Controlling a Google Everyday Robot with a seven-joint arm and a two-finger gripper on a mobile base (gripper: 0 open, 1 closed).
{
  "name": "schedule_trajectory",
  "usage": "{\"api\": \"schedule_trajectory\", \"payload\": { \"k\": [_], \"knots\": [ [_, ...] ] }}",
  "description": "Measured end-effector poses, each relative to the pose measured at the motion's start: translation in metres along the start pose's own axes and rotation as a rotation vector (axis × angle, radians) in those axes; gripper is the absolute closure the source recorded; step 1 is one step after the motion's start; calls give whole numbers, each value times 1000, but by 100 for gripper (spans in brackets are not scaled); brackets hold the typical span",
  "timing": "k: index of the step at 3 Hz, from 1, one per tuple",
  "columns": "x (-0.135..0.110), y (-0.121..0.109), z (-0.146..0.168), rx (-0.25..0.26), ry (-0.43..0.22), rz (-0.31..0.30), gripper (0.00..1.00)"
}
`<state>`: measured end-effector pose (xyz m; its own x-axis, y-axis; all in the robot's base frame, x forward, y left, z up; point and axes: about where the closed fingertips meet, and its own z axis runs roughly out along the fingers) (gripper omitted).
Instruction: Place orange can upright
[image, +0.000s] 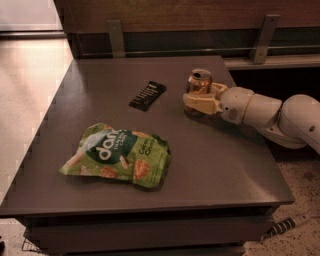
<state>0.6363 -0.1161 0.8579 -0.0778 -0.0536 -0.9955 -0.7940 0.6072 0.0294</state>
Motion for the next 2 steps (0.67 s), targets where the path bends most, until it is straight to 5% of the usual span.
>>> {"api": "schedule_trajectory", "payload": {
  "k": [2],
  "knots": [
    [0, 0, 0, 0, 0, 0, 8]
  ]
}}
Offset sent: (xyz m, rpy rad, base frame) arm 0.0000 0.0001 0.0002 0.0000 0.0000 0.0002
